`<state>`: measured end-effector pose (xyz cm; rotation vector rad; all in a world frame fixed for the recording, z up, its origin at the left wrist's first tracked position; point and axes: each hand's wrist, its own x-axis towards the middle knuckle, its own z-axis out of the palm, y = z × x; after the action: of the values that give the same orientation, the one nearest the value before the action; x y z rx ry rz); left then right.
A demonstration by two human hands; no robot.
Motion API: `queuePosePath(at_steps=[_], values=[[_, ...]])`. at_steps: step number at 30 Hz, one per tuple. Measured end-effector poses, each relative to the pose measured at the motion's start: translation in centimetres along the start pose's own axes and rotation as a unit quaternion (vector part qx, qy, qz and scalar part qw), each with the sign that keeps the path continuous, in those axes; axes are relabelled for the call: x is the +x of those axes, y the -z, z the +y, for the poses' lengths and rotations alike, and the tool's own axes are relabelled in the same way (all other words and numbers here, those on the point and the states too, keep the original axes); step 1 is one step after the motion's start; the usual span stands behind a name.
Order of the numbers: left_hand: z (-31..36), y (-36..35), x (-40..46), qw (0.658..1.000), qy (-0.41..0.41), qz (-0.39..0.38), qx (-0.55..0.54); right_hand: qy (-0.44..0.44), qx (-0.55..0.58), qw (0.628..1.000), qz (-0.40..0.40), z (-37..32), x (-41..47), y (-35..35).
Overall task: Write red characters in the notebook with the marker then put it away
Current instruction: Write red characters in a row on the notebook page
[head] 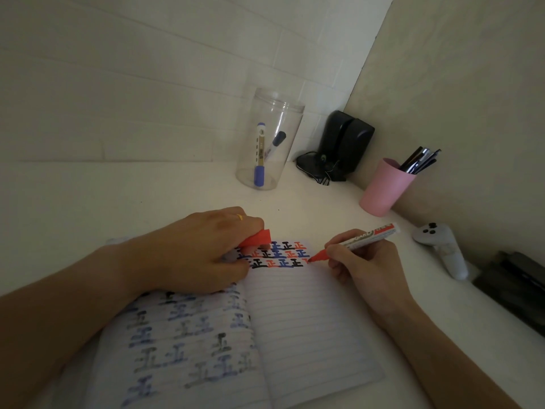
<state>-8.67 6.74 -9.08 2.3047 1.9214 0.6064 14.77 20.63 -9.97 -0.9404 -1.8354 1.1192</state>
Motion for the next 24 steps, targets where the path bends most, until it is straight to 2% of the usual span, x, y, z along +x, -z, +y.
queuePosePath(at_steps=[6, 9, 12, 24], values=[[-0.01, 0.01, 0.07, 1.000, 0.000, 0.000, 0.002, -0.005, -0.010, 1.000, 0.012, 0.09, 0.11, 0.01], [0.05, 0.07, 0.06, 1.000, -0.002, -0.002, 0.002, 0.000, 0.019, 1.000, -0.003, -0.05, -0.09, 0.03], [0.07, 0.08, 0.00, 1.000, -0.001, 0.000, 0.003, 0.015, -0.004, 1.000, -0.025, -0.21, -0.21, -0.04], [-0.10, -0.03, 0.11, 1.000, -0.006, -0.001, 0.004, 0.020, -0.012, 0.999, -0.038, -0.48, -0.40, -0.11]])
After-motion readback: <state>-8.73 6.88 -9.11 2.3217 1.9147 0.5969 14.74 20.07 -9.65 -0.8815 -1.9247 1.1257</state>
